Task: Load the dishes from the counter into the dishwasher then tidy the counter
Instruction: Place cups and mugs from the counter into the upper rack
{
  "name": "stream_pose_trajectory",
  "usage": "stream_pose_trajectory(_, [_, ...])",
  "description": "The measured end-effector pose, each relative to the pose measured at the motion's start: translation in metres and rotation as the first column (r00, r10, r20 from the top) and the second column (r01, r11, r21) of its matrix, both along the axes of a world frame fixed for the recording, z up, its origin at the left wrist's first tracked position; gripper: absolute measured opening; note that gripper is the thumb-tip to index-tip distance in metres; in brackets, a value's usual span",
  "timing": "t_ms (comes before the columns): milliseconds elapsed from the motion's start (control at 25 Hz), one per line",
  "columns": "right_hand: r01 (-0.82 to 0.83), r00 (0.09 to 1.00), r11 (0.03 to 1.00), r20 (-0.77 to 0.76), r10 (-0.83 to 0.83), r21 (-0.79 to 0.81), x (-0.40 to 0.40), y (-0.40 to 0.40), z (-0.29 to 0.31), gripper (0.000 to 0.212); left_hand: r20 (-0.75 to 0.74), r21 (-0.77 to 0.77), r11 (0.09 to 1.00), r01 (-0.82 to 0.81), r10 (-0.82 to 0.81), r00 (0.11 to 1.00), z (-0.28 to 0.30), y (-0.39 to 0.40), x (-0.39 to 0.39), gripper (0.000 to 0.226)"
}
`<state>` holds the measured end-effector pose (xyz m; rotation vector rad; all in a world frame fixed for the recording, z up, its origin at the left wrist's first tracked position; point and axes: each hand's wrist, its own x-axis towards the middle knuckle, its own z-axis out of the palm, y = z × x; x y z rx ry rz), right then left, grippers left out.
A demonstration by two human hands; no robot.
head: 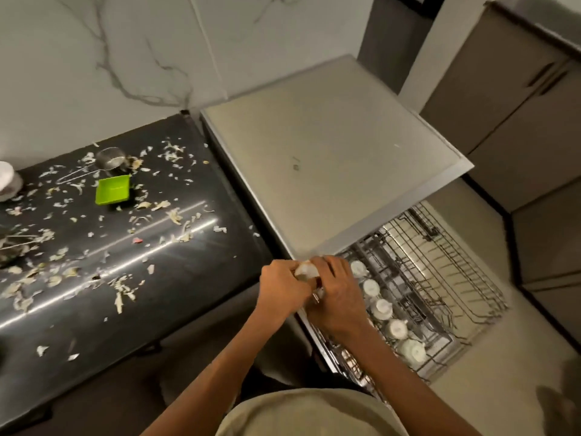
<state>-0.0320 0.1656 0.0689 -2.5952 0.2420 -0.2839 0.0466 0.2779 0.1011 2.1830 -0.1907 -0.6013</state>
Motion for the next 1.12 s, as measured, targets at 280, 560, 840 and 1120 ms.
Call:
stream_pose_trajectory(280, [0.162,0.977,0.986,-0.144,-0.155,0.039,-0.063,-0.118,-0.034,0.058,0.038,-0.175,0.946,0.273,-0.271,0.962,-0.039,-0.102,-0.066,0.040])
stream_pose_trajectory(560, [0.143,0.956,0.988,-0.269,-0.121,0.064,-0.076,-0.176,-0.079,0.053,0.050,-0.091,0.900,0.427,-0.424,0.904,-0.082,-0.146,-0.085,0.052])
stream_pose_trajectory(840, [0.206,0.897,0.969,-0.421,-0.132,0.136,-0.020,-0.210,-0.135,0.063,-0.193,0.097,0.866,0.490,-0.466,0.863,-0.149,-0.160,-0.054,0.047])
stream_pose_trajectory(1120, [0.195,0.801,0.974,-0.592,-0.091,0.114,0.043,-0.226,-0.195,0.080,-0.206,0.402,0.763,0.506,-0.463,0.862,-0.213,-0.162,-0.030,0.069])
